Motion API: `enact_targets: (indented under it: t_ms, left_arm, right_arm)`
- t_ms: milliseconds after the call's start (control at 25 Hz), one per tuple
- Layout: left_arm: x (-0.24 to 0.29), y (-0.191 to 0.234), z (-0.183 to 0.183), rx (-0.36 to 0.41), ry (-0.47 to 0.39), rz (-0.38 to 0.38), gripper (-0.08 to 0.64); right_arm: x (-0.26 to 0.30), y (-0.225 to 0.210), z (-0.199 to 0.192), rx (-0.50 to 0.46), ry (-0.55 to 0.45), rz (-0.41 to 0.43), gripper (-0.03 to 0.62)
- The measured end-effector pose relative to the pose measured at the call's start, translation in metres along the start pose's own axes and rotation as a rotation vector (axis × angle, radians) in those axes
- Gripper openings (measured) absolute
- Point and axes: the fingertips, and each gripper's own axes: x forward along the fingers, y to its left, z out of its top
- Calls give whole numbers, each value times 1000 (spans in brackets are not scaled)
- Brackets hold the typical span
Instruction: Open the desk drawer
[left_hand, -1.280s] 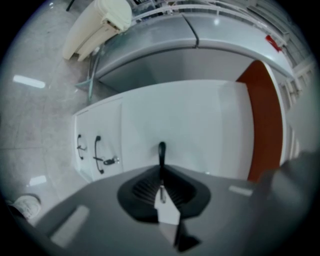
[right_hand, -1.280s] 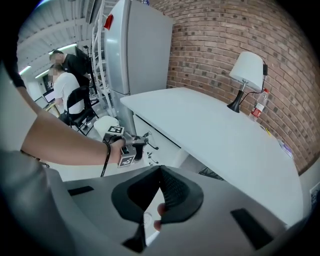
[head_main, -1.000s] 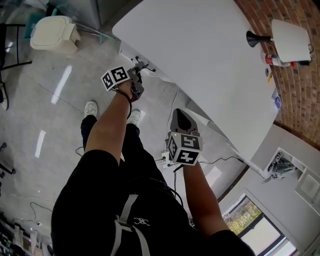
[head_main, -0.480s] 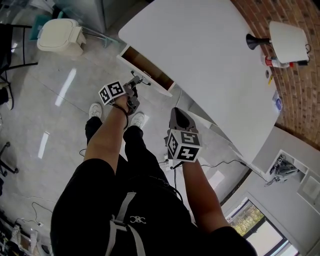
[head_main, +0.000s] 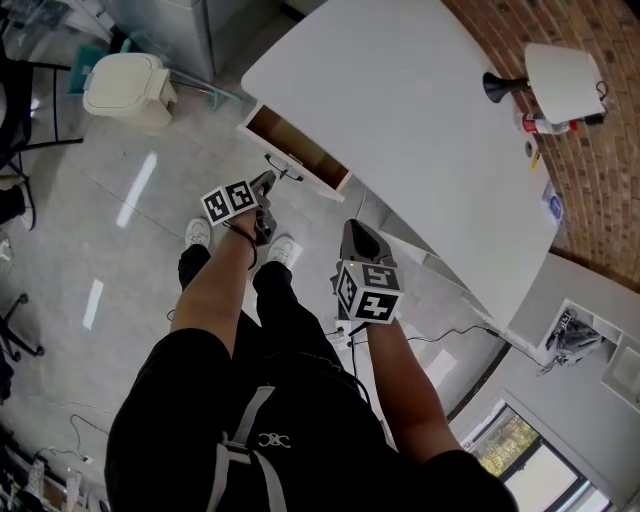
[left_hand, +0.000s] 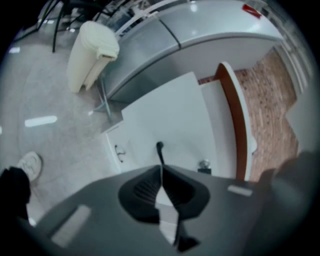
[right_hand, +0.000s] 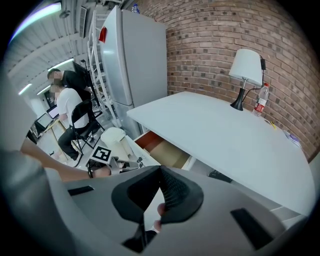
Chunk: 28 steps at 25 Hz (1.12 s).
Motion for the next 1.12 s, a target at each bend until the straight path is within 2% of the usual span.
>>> enact_targets:
  t_ms: [40,200,320,440,600,840,960,1120]
  left_arm:
    - [-8,1,0,60,1,33,-3]
    - [-45,-21,4,321,27,109,-5]
    - [-73,-58,23,492,9,123,-6]
    - [-104,-100,41,619,-22,126,-6]
    - [-139,-158,61,752,-50,129,-6]
    - [-183,-231,85,876,-83,112,-5]
    - [-199,-266,93,968,-107,103,-5]
    - [-211,-312,102,1052,-152,85,-5]
  right_arm:
    - [-1,2,1,1,-4,3,-8]
    - [-6,14,10,2,-26,19,-8]
    - [-5,28,25,17,-60,40,-8]
    - [-9,42,40,52,-91,59,-8]
    - [-22,55,71,88,-155,77,-8]
    - [-50,70,122,140,-288,120,-8]
    - [-70,70,147,145,-366,115,-8]
    - [-100,63,179,144,-478,93,-8]
